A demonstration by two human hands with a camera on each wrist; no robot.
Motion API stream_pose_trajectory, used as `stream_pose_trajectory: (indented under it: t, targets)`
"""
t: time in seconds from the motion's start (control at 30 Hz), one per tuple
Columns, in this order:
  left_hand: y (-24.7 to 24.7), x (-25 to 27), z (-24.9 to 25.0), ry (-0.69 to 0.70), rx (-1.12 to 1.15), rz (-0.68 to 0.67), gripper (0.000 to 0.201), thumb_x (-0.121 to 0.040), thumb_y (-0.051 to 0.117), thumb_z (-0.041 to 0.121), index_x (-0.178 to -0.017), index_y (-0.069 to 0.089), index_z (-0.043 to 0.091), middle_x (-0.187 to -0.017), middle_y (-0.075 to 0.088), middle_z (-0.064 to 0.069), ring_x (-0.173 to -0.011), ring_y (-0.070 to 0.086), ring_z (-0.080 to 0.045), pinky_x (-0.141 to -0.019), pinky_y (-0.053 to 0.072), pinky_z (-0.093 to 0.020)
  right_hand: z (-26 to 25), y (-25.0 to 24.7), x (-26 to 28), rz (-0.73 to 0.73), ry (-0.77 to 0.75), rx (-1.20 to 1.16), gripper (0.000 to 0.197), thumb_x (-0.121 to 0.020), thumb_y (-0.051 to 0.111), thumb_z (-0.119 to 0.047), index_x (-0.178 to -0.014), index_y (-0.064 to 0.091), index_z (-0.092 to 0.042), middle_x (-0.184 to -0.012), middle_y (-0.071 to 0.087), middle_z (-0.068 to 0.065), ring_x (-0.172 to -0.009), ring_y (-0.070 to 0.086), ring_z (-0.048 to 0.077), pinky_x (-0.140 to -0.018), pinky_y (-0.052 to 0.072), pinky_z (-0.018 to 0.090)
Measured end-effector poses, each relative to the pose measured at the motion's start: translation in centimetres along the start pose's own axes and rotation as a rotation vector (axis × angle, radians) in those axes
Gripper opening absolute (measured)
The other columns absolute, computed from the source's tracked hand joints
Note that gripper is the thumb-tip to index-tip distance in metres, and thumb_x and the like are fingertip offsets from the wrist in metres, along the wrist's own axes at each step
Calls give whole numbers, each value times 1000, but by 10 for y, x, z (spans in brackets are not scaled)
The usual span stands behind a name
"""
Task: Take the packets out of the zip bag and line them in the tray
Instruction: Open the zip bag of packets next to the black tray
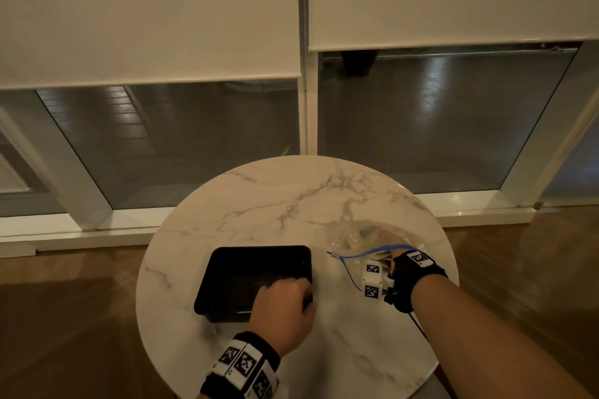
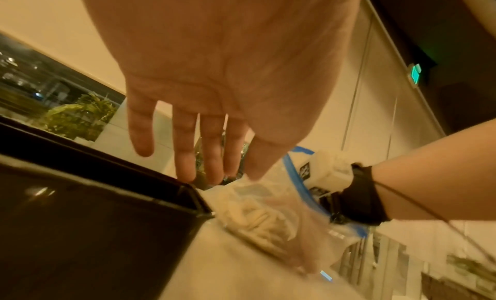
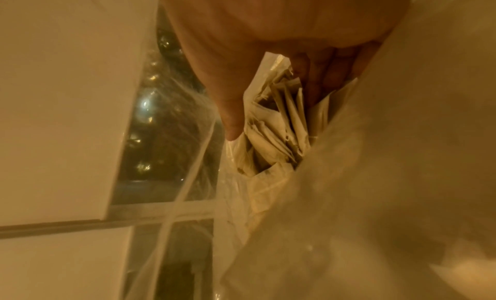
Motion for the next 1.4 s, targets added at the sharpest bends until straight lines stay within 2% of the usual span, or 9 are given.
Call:
stream_pose_trajectory:
  t: [0.1,0.3,0.5,0.63,0.77,0.9,1.17,1.27,1.4]
  targets:
    - [-28,-10,27,74,306,189,44,-93,50,56,-132,52,36,-127,54,16,-115,54,-6,-98,48,-30,-17,-2,8,78,-204,381,63,-96,62,-32,-151,34,-18,-155,35,5,-142,36,27,-114,32,35]
    - [-32,-41,59,57,569,163,73,-86,65,59,-147,29,44,-144,33,15,-113,58,-10,-95,53,-29,-22,-5,9,139,-249,371,64,-94,63,-33,-150,34,-22,-154,33,1,-141,36,30,-114,35,39]
    - [-14,-64,80,135,366,-3,49,-98,57,35,-146,48,32,-142,51,-2,-124,55,-22,-105,46,-32,-12,-9,4,83,-270,382,69,-94,63,-36,-153,30,-23,-157,32,4,-141,36,28,-118,30,38]
    - [-2,-71,81,123,327,-66,49,-102,52,29,-151,44,27,-152,45,-11,-140,43,-27,-112,41,-37,-14,0,8,-18,-166,140,39,-102,50,-12,-140,42,-11,-134,49,11,-116,54,27,-92,51,37]
    - [5,-72,88,140,329,-136,31,-98,46,12,-117,70,11,-106,69,-18,-96,67,-37,-80,56,-40,-19,5,16,30,-145,132,12,-100,56,-21,-110,50,-20,-120,50,8,-101,52,22,-96,46,34]
    - [10,-76,83,75,345,-113,29,-94,45,7,-103,72,7,-93,71,-18,-85,68,-35,-74,54,-35,-36,3,19,106,-237,125,42,-102,51,-23,-142,46,-11,-146,46,9,-125,49,25,-98,47,30]
    - [3,-90,76,41,327,47,18,-92,49,5,-75,54,11,-85,63,-14,-82,60,-32,-73,50,-42,-27,-5,31,186,-332,104,12,-89,66,-8,-77,66,-8,-90,72,12,-93,70,32,-81,60,33]
    - [7,-88,77,79,405,70,12,-92,49,7,-88,60,9,-96,63,-10,-88,60,-27,-80,50,-40,-15,-21,37,294,-316,5,12,-78,74,-3,-66,73,-5,-64,73,9,-71,73,27,-78,62,43]
    - [22,-82,80,92,409,-59,41,-103,45,20,-142,48,6,-149,45,-7,-137,45,-23,-113,32,-28,10,-33,47,325,-282,-325,10,-72,79,-1,-80,74,-2,-78,74,16,-77,73,29,-78,62,44]
Point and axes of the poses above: each hand's wrist, its own x-axis away from the middle knuckle, its own y-axis out of the palm, z = x × y, the point moved 9 cm from there along -x, towards the middle knuckle
